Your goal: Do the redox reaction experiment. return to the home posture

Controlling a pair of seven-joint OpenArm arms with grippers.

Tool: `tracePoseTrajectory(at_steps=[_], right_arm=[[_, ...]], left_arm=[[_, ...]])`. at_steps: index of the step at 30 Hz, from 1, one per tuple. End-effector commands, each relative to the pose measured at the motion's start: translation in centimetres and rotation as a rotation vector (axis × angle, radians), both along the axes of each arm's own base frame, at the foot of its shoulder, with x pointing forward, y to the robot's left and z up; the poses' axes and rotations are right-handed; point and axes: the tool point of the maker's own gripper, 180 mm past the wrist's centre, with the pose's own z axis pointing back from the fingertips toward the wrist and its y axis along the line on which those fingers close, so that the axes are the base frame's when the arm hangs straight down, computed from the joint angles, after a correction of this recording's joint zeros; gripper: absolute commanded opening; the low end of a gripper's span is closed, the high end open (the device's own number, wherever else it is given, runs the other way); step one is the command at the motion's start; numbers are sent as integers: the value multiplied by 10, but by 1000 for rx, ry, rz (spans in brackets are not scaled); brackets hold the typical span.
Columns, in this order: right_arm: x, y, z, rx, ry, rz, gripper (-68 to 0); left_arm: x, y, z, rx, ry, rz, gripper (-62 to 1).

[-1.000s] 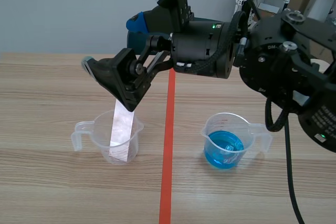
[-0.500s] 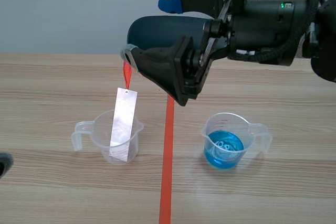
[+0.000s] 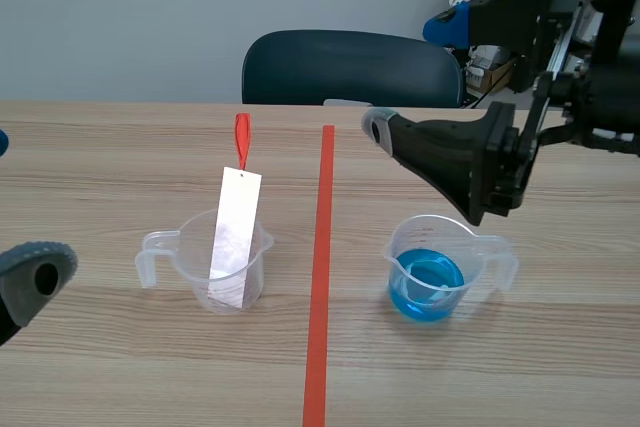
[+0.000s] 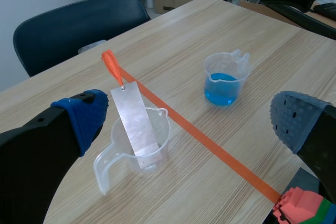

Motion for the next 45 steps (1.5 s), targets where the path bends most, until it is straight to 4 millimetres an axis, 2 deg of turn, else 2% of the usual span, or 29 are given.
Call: tracePoseTrajectory(at_steps=[1, 8, 12, 19, 25, 40, 45], right_arm=[[3, -8, 9, 22, -21, -27, 4], [9, -43, 13, 1, -40, -133, 4], [9, -53, 16, -36, -72, -141, 4], [9, -67, 3, -108, -90, -201, 4], [-1, -74, -9, -132, -70, -211, 4], [-26, -124, -34, -149, -22, -407, 4], [-29, -125, -35, -164, -49, -417, 4]], left_arm=[[4, -1, 4, -8, -10, 12, 14], [15, -2, 9, 22, -45, 25, 14], [20, -7, 12, 41, -57, 14, 14], [32, -18, 10, 63, -66, -1, 14], [41, -25, 10, 46, -71, 25, 14], [50, -43, 3, 70, -79, 26, 14], [57, -42, 6, 78, -109, 58, 14]])
